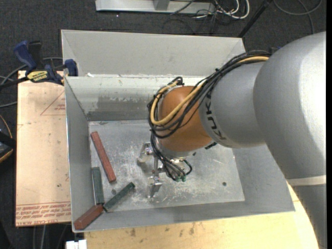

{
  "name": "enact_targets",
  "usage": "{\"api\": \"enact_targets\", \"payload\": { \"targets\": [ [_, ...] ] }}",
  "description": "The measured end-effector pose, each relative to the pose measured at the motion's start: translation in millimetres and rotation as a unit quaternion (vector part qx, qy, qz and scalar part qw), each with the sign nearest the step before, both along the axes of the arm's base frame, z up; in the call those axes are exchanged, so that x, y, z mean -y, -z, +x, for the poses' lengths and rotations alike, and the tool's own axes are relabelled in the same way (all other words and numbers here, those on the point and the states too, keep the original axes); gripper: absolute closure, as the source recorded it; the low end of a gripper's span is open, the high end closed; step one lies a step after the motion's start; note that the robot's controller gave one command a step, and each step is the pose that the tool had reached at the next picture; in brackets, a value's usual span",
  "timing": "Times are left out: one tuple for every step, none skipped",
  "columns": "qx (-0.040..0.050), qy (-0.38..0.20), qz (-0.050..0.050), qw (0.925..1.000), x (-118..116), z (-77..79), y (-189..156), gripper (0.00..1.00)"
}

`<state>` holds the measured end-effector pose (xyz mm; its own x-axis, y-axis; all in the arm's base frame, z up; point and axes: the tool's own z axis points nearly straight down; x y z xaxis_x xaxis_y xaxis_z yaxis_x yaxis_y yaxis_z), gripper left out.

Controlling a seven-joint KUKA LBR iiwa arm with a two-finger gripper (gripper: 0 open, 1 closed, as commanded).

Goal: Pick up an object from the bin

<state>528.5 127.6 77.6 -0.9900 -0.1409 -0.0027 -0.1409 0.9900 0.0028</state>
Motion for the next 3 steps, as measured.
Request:
{"api": "enact_targets", "payload": {
  "targets": [
    [0.0064,-0.139,0.001,0.9903,-60.8,-26.2,1.1,1.00],
    [0.0065,-0.139,0.001,0.9903,-60.7,-26.2,1.1,1.00],
    [0.0048,-0.150,0.000,0.9886,-66.6,-33.8,-188.5,1.00]
  ]
}}
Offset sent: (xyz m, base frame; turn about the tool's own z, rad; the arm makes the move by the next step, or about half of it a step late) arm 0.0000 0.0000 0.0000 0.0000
